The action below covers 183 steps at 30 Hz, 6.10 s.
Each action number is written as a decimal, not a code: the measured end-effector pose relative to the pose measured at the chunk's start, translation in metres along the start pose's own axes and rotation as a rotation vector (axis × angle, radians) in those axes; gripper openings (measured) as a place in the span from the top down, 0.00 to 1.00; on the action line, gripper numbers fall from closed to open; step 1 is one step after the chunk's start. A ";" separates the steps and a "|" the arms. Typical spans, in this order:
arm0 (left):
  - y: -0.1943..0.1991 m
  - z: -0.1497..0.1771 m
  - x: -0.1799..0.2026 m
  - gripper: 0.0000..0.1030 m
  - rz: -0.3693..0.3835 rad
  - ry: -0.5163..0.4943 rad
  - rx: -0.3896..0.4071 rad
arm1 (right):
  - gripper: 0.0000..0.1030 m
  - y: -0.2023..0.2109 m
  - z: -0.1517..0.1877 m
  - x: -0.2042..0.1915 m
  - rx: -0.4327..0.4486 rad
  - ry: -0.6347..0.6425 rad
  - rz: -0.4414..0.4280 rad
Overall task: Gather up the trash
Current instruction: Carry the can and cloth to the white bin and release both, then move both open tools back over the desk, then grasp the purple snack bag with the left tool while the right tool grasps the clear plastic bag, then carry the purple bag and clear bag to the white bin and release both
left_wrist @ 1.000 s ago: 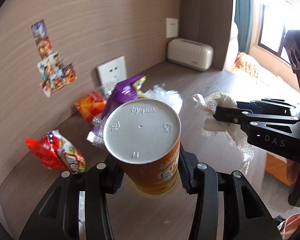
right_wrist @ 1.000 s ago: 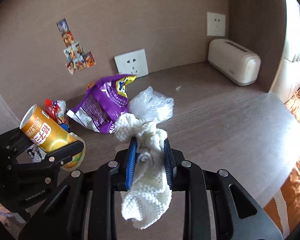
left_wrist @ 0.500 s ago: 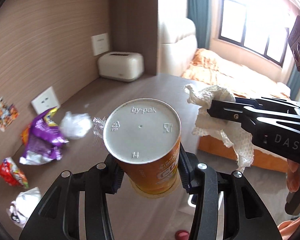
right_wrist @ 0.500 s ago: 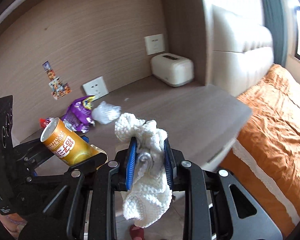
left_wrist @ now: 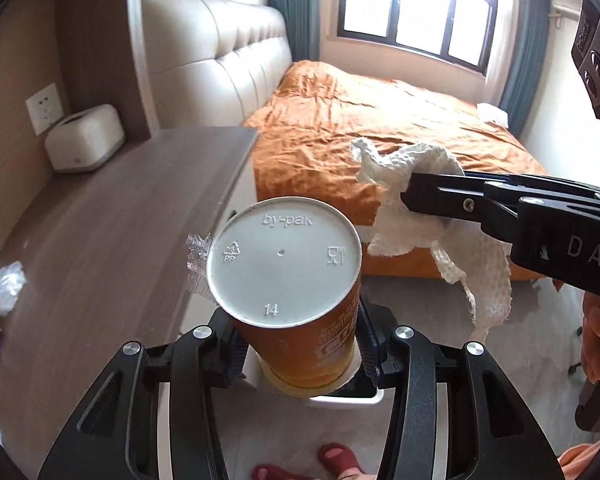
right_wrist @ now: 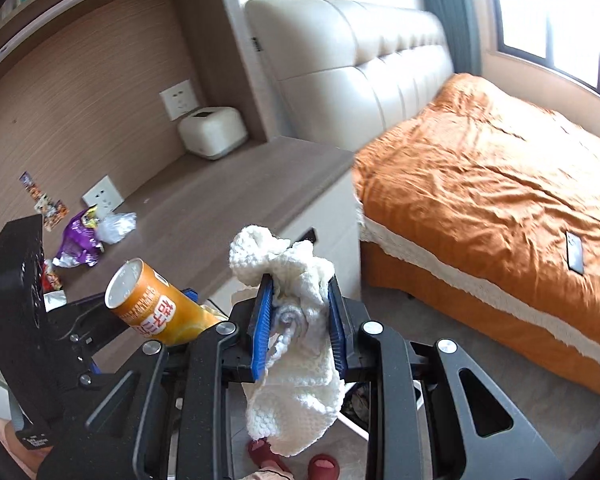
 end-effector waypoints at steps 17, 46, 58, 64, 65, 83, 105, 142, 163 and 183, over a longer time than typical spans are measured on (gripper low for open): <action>-0.195 0.092 0.036 0.56 0.217 -0.090 -0.174 | 0.72 -0.142 0.106 0.093 -0.136 -0.210 0.051; -0.215 0.115 0.004 0.05 0.177 -0.017 -0.158 | 0.05 -0.174 0.147 0.100 -0.143 -0.178 0.155; -0.086 0.043 -0.013 0.05 0.061 0.072 -0.013 | 0.05 -0.084 0.056 0.035 -0.010 -0.085 0.065; -0.028 0.023 -0.031 0.05 -0.006 0.127 0.058 | 0.04 -0.055 0.021 -0.006 0.047 -0.024 -0.002; -0.020 0.020 -0.035 0.05 -0.019 0.134 0.068 | 0.04 -0.054 0.018 -0.011 0.050 -0.017 -0.013; 0.131 0.021 -0.171 0.05 -0.367 0.249 0.196 | 0.04 -0.049 -0.049 -0.204 0.111 0.198 -0.288; 0.153 0.068 -0.337 0.05 -0.572 0.322 0.135 | 0.04 -0.167 -0.054 -0.366 -0.019 0.322 -0.322; 0.130 0.024 -0.219 0.48 -0.416 0.212 0.164 | 0.64 -0.098 -0.062 -0.241 0.041 0.213 -0.227; 0.005 -0.009 -0.036 0.49 -0.102 0.030 0.046 | 0.64 -0.032 -0.008 -0.013 0.003 -0.055 0.020; -0.239 0.116 0.037 0.48 0.190 -0.065 -0.235 | 0.63 -0.157 0.157 0.122 -0.201 -0.279 0.195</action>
Point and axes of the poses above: each gripper's, at about its wrist camera, not at the fingertips, and y roughly against the way its jaws point, x to its right, z to its underside, the point moved 6 cm from there along -y, roughly the way its jaws point, and after that the axes turned 8 degrees about z, right-handed, at the moved point
